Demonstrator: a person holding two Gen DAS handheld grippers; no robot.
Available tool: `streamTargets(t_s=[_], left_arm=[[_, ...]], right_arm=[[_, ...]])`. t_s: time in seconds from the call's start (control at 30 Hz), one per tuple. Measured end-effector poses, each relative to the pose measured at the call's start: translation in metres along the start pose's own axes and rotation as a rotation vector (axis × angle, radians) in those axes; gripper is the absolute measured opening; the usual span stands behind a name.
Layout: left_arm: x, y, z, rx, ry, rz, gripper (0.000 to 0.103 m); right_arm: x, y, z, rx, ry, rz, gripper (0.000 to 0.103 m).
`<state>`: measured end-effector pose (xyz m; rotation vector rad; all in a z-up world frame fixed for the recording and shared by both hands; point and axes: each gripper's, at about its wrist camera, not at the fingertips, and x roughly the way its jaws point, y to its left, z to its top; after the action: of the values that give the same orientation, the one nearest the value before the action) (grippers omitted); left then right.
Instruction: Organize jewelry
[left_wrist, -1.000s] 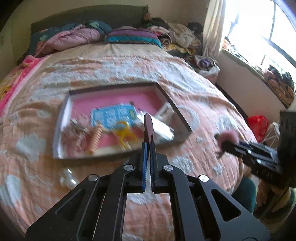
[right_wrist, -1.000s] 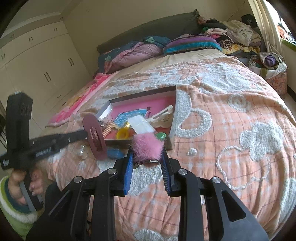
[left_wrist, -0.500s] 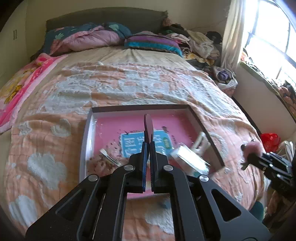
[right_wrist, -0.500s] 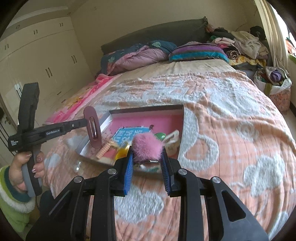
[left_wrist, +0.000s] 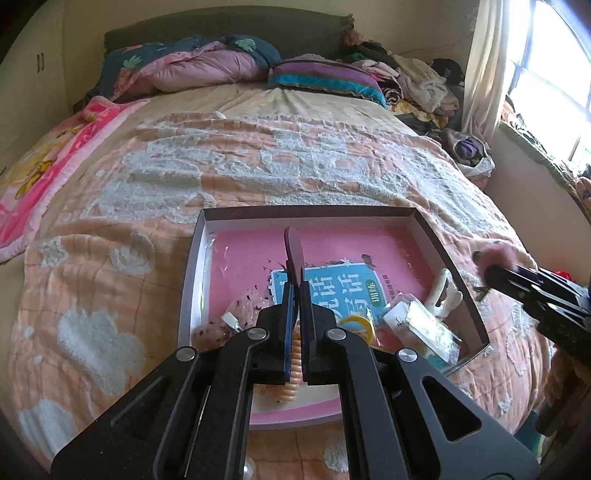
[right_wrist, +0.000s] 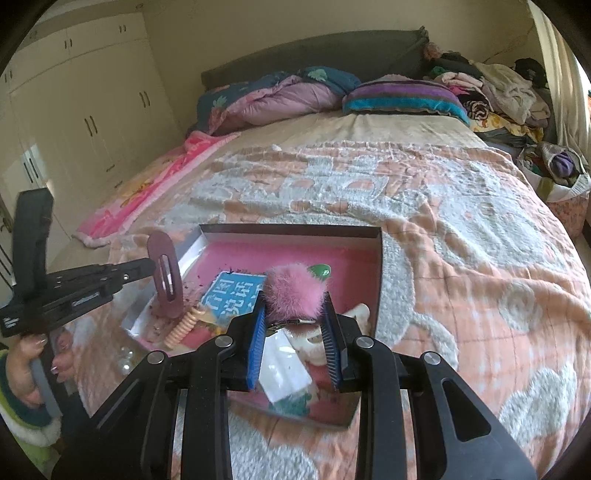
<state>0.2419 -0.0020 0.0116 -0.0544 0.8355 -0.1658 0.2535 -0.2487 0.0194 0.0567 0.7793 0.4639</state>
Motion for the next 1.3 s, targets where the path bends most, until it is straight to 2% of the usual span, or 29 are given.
streamTargets(t_s=[0.23, 0.43, 0.7, 0.93, 1.07, 1.13, 1.2, 1.27, 1.3], left_arm=[[0.011, -0.006, -0.001, 0.015, 0.014, -0.016, 0.0], [0.019, -0.017, -0.004, 0.028, 0.03, -0.03, 0.0], [0.027, -0.03, -0.011, 0.042, 0.054, -0.045, 0.0], [0.025, -0.042, -0.017, 0.06, 0.069, -0.053, 0.0], [0.018, -0.048, -0.019, 0.059, 0.067, -0.056, 0.016], [0.01, -0.052, -0.02, 0.065, 0.058, -0.061, 0.024], [0.004, -0.055, -0.02, 0.069, 0.048, -0.062, 0.039], [-0.006, -0.058, -0.021, 0.07, 0.035, -0.066, 0.042], [-0.01, -0.059, -0.022, 0.07, 0.029, -0.067, 0.047]], right_arm=[[0.025, 0.0, -0.006, 0.025, 0.062, -0.009, 0.027], [0.028, -0.011, -0.021, 0.081, 0.091, -0.011, 0.029], [0.001, -0.017, -0.037, 0.103, 0.062, -0.021, 0.058], [-0.041, -0.022, -0.052, 0.135, -0.006, -0.05, 0.074], [-0.067, -0.022, -0.055, 0.137, -0.055, -0.075, 0.088], [-0.079, -0.022, -0.056, 0.137, -0.079, -0.079, 0.091], [-0.09, -0.021, -0.057, 0.136, -0.096, -0.088, 0.095], [-0.099, -0.022, -0.057, 0.144, -0.115, -0.084, 0.096], [-0.103, -0.022, -0.057, 0.148, -0.121, -0.083, 0.096]])
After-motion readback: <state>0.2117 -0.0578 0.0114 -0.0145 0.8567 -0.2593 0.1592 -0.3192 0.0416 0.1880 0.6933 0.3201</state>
